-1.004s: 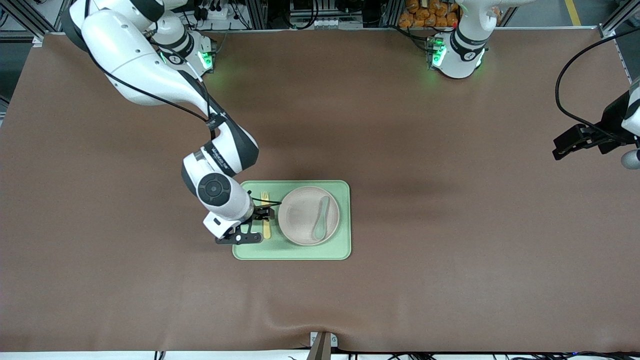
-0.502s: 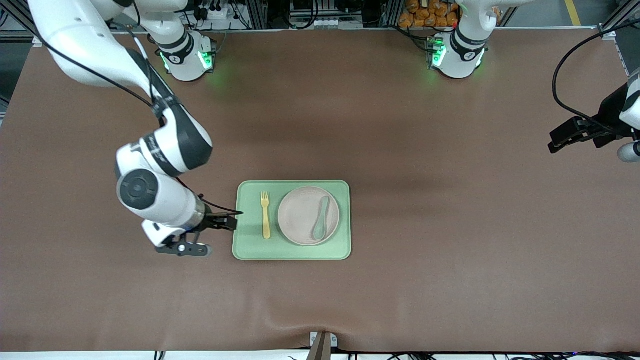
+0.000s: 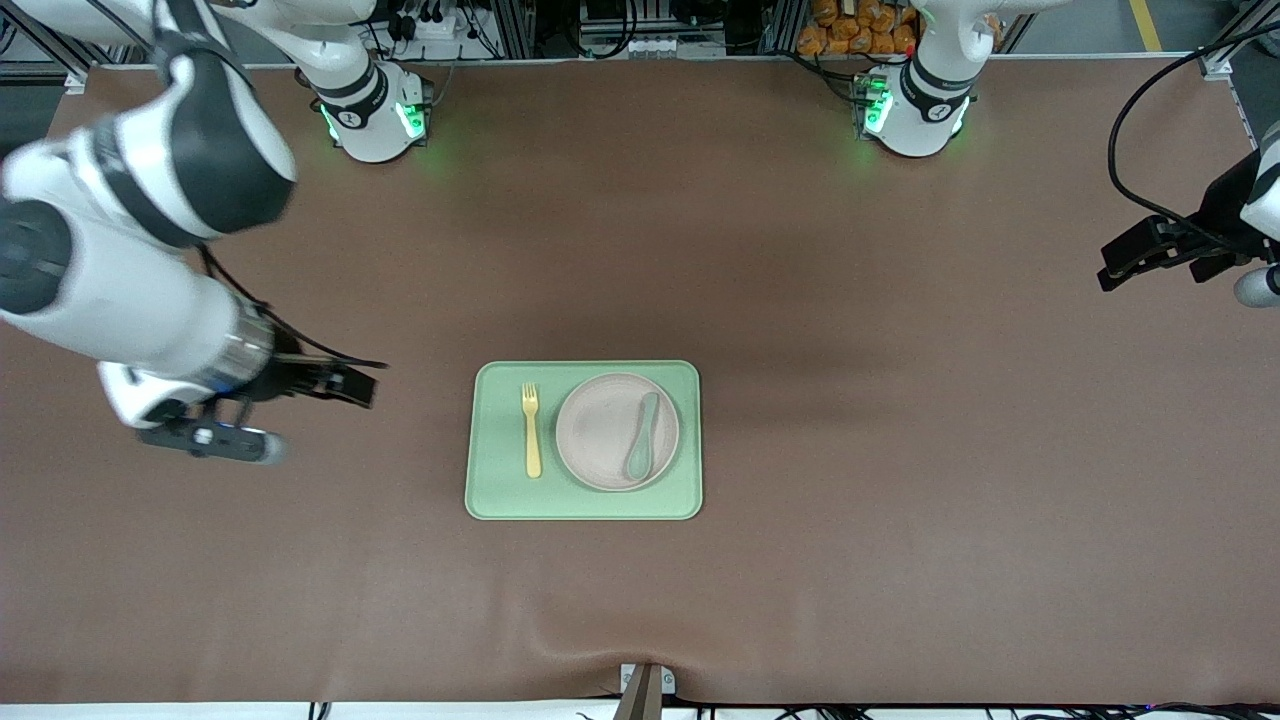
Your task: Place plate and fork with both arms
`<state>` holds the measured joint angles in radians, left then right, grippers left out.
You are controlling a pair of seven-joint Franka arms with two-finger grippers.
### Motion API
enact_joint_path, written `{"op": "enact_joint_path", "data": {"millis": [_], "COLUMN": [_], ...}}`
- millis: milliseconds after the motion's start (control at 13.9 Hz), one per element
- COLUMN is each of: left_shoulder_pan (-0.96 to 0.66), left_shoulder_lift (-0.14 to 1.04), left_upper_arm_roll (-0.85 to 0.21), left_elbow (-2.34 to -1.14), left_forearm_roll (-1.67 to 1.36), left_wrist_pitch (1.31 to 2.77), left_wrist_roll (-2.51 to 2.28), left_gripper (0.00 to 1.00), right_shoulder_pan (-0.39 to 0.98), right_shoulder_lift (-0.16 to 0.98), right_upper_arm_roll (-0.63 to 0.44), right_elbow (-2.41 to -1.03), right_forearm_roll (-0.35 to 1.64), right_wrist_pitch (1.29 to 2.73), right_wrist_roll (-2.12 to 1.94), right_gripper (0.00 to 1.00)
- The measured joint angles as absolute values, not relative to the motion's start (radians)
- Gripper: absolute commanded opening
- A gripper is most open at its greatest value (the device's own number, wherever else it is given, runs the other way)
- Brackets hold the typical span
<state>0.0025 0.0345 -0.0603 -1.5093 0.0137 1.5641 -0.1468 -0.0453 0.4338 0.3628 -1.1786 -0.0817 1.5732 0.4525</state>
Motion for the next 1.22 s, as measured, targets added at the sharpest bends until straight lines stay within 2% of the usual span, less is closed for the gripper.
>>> {"op": "enact_joint_path", "data": {"millis": [287, 502, 645, 932, 1219], "left_shoulder_pan": [0.002, 0.002, 0.002, 0.003, 0.003], "left_shoulder_lift": [0.034, 0.033, 0.032, 0.011, -0.015], "left_upper_arm_roll": [-0.06, -0.06, -0.06, -0.06, -0.06], "left_elbow": [-1.511, -1.512, -1.512, -1.533, -1.557], "left_forearm_roll": [0.014, 0.014, 0.014, 0.014, 0.014], "left_wrist_pitch": [1.562, 1.561, 1.56, 1.556, 1.556], "left_wrist_roll": [-0.147, -0.147, -0.147, -0.147, -0.147], "left_gripper": [1.0, 1.0, 1.0, 1.0, 1.0], "right_shoulder_pan": [-0.019, -0.003, -0.003, -0.004, -0.004], "right_shoulder_lift": [0.314, 0.21, 0.143, 0.029, -0.003], "right_upper_arm_roll": [0.214, 0.149, 0.132, 0.112, 0.081], "right_elbow": [-1.15, -1.174, -1.258, -1.488, -1.526], "right_forearm_roll": [-0.012, -0.005, -0.005, -0.005, -0.005], "right_wrist_pitch": [1.488, 1.414, 1.415, 1.506, 1.509], "right_wrist_roll": [0.337, 0.263, 0.246, 0.176, 0.096], "right_gripper": [1.0, 1.0, 1.0, 1.0, 1.0]}}
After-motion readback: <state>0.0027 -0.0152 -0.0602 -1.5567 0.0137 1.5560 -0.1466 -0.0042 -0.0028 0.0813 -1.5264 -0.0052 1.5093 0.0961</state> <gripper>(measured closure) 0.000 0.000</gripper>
